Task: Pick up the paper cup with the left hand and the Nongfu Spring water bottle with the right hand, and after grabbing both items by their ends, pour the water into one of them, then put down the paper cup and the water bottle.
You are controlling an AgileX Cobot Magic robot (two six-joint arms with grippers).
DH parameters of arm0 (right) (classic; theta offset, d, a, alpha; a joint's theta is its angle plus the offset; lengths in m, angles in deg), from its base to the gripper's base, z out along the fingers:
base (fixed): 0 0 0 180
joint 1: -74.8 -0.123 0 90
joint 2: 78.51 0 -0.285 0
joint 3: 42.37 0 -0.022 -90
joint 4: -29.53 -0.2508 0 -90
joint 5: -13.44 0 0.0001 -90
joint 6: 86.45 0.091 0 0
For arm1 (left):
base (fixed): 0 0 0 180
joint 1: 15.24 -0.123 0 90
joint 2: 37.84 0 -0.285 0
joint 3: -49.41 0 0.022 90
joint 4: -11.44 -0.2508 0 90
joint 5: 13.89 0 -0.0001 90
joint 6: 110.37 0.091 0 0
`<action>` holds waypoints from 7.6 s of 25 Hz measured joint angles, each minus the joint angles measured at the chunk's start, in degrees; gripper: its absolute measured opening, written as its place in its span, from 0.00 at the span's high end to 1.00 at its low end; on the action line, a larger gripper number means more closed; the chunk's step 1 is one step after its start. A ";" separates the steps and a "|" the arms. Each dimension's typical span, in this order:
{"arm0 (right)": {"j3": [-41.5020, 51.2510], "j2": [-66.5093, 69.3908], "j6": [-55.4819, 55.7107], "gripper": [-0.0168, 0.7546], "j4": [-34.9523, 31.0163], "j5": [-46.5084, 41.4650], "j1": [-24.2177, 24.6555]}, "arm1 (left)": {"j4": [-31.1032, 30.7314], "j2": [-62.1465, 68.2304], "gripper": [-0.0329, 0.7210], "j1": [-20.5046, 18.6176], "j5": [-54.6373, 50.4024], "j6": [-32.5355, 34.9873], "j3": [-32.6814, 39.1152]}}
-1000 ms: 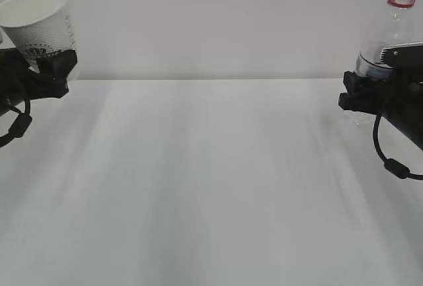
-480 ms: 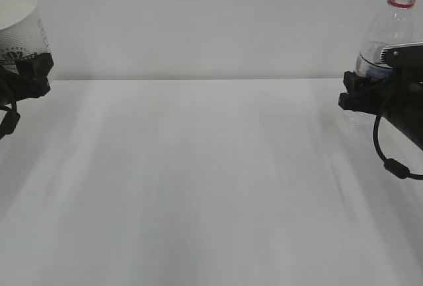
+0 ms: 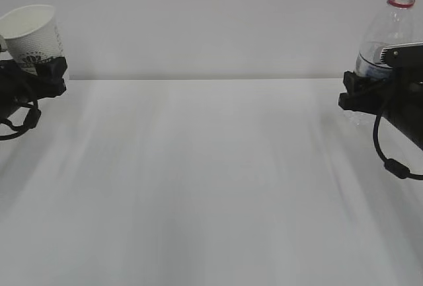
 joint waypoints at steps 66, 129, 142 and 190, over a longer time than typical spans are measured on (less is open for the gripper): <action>-0.04 0.00 0.00 0.35 0.00 0.00 0.00 | 2.29 0.35 0.09 -4.63 5.51 0.00 14.53; -0.04 0.00 0.00 0.35 0.00 0.00 0.00 | 2.46 -30.01 0.18 -4.63 -1.68 2.49 21.14; -0.39 0.74 0.00 0.35 -0.11 0.34 0.00 | -0.18 -30.01 0.18 -4.63 -2.12 2.49 21.14; -11.30 15.00 7.52 0.13 -0.21 3.64 0.00 | -0.53 -28.17 0.19 -4.63 -3.24 2.49 21.14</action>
